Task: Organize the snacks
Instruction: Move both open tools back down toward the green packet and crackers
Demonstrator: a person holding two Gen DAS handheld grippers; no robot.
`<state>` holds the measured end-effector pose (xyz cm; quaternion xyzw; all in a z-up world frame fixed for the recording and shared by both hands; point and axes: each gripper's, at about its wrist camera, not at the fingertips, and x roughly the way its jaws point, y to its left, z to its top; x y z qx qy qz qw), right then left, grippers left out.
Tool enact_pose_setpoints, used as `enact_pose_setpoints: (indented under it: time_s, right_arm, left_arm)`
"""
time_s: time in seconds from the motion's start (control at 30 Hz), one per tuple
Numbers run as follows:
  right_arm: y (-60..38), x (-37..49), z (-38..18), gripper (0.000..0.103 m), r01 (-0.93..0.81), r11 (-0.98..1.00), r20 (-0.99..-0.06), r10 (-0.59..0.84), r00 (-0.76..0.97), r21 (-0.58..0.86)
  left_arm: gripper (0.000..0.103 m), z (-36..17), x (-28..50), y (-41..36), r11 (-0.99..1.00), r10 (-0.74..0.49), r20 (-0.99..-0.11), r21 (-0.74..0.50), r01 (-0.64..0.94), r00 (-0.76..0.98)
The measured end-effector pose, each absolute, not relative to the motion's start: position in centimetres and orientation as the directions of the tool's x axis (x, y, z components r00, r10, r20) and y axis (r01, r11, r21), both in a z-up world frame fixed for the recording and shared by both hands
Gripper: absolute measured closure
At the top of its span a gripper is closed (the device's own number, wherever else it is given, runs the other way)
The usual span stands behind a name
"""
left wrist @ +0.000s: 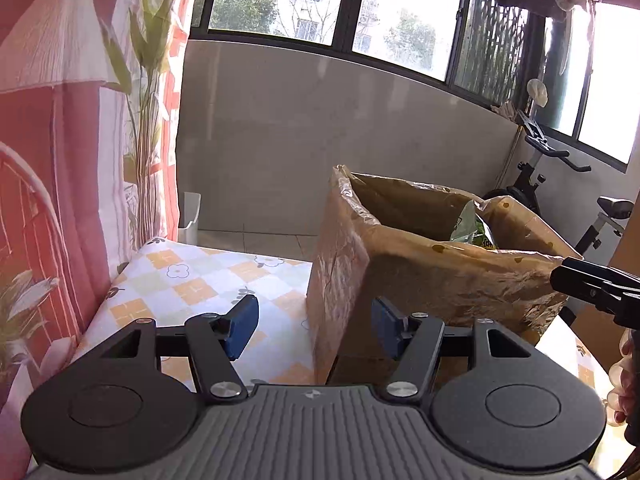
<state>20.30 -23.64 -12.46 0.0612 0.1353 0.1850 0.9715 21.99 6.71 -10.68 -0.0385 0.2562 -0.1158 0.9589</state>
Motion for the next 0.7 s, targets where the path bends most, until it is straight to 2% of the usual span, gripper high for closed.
enact_pose_setpoints:
  time_s: [0.23, 0.37, 0.47, 0.53, 0.7]
  right_arm:
    - [-19.6, 20.5, -15.6, 0.022, -0.391, 0.895, -0.354, 0.444, 0.823, 0.213]
    - [-17.1, 21.8, -18.1, 0.040, -0.434, 0.866, -0.438, 0.501, 0.747, 0.249]
    - [-14.9, 23.6, -20.2, 0.046, -0.451, 0.854, -0.495, 0.518, 0.697, 0.260]
    - [-12.9, 24.8, -21.6, 0.047, -0.467, 0.856, -0.541, 0.508, 0.671, 0.224]
    - [-9.8, 26.8, -24.4, 0.047, -0.479, 0.857, -0.625, 0.482, 0.614, 0.189]
  left_arm:
    - [0.038, -14.3, 21.4, 9.2, 0.984, -0.174, -0.576, -0.118, 0.130, 0.799]
    - [0.039, -16.2, 21.4, 9.8, 0.985, -0.169, -0.599, -0.133, 0.110, 0.783]
    - [0.043, -17.4, 21.6, 10.4, 0.980, -0.179, -0.603, -0.181, 0.086, 0.777]
    - [0.046, -17.7, 21.7, 10.6, 0.980, -0.174, -0.605, -0.187, 0.074, 0.777]
    - [0.046, -18.6, 21.9, 10.9, 0.978, -0.174, -0.607, -0.200, 0.063, 0.775]
